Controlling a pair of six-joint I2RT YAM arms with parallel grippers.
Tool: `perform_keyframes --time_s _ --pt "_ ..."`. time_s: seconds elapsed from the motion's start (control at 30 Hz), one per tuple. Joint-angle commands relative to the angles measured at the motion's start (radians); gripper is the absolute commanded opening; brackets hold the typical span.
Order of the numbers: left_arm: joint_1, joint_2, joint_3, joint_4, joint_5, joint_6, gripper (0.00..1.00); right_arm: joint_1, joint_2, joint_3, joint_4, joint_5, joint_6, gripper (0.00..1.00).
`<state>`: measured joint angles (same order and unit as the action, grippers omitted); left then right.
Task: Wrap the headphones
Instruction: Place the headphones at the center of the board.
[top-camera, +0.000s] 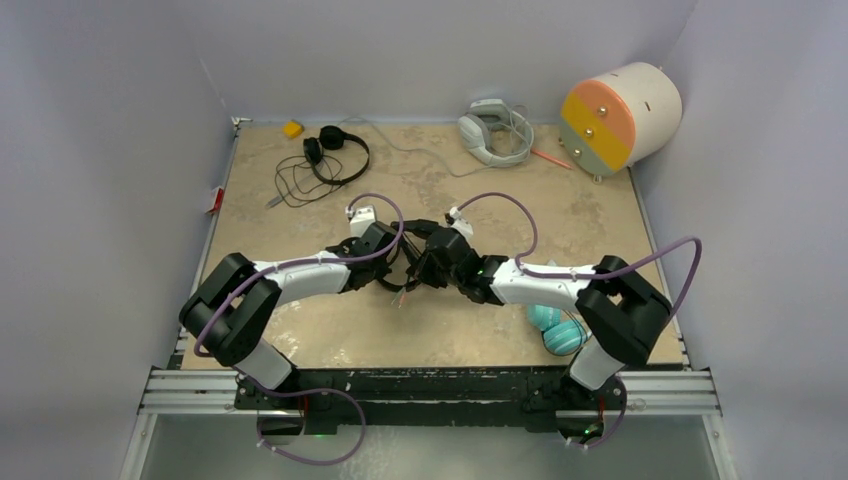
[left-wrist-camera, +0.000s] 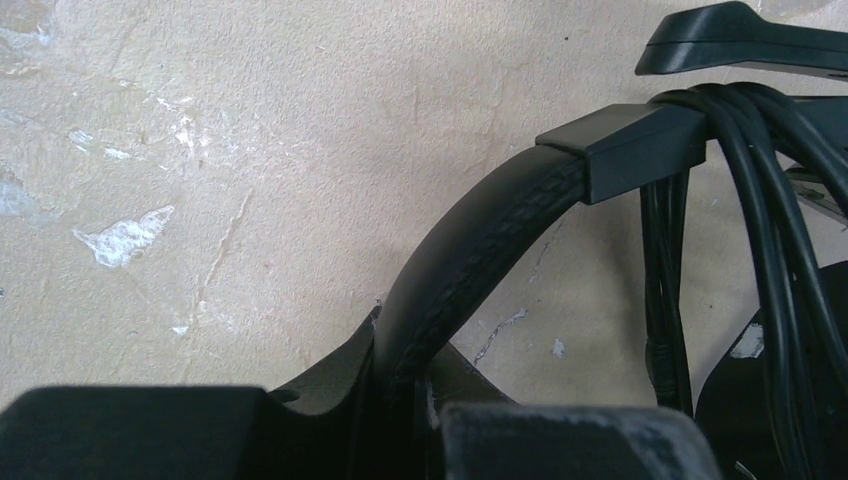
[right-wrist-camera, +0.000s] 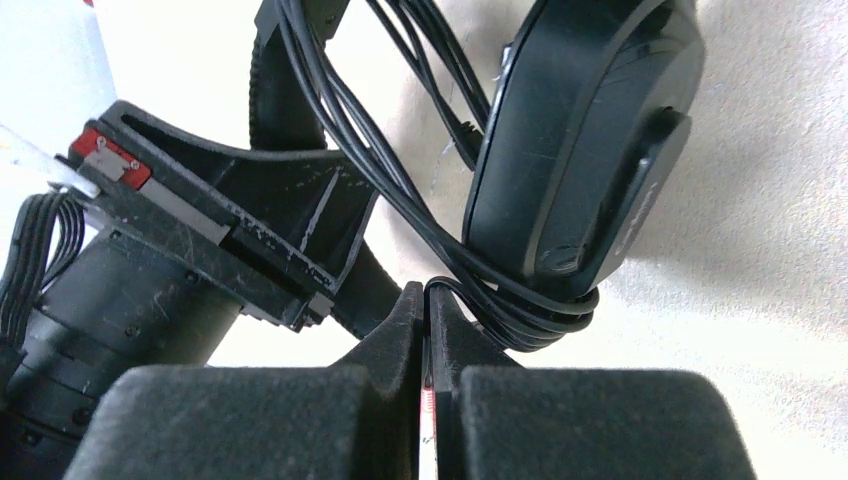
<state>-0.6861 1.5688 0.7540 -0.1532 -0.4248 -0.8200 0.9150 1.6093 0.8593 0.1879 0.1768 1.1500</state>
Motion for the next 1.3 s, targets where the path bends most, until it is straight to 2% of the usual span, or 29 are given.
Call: perform_keyframes --time_s 0.0,0.2,0.27,0.33,0.57,0.67,0.9,0.97,1.0,1.13,1.17,1.23,1.27 --pt "-0.035 -0.049 -0.003 0.037 0.094 -0.015 0.0 -0.022 0.012 0.079 0.113 0.129 0.045 0.01" --pt "-0.035 -0.044 0.017 -0.01 0.084 -0.021 0.0 -0.029 0.073 0.086 0.094 0.081 0.043 0.09" --pt "-0.036 -0.045 0.013 -0.008 0.086 -0.018 0.0 -0.03 0.075 0.066 0.111 0.087 0.053 0.19" --pt "-0.035 -0.049 0.004 0.004 0.094 -0.017 0.0 -0.033 0.078 0.068 0.123 0.074 0.042 0.25" --pt "-0.035 -0.059 0.006 0.005 0.097 -0.007 0.0 -0.035 0.087 0.106 0.099 0.046 0.014 0.24" --pt "-0.035 -0.059 0.005 -0.005 0.096 -0.014 0.0 -0.035 0.104 0.143 0.048 0.051 -0.003 0.37" --pt "-0.035 -0.08 0.008 -0.016 0.101 -0.012 0.02 -0.038 0.127 0.177 -0.001 0.052 -0.026 0.31" --pt "-0.035 -0.101 0.01 -0.025 0.109 -0.008 0.05 -0.039 0.14 0.197 -0.043 0.063 -0.018 0.18" --pt "-0.035 -0.107 0.01 -0.029 0.11 -0.005 0.08 -0.043 0.146 0.202 -0.052 0.059 -0.017 0.16" --pt "-0.035 -0.109 0.015 -0.052 0.098 0.011 0.24 -0.045 0.152 0.215 -0.059 0.07 -0.041 0.16" --pt "-0.035 -0.114 0.012 -0.049 0.1 0.013 0.3 -0.047 0.154 0.225 -0.072 0.075 -0.047 0.17" --pt "-0.035 -0.136 -0.007 -0.027 0.113 0.027 0.51 -0.048 0.162 0.237 -0.088 0.076 -0.059 0.16" --pt "-0.035 -0.148 -0.015 -0.016 0.121 0.032 0.56 -0.048 0.167 0.24 -0.09 0.076 -0.066 0.16"
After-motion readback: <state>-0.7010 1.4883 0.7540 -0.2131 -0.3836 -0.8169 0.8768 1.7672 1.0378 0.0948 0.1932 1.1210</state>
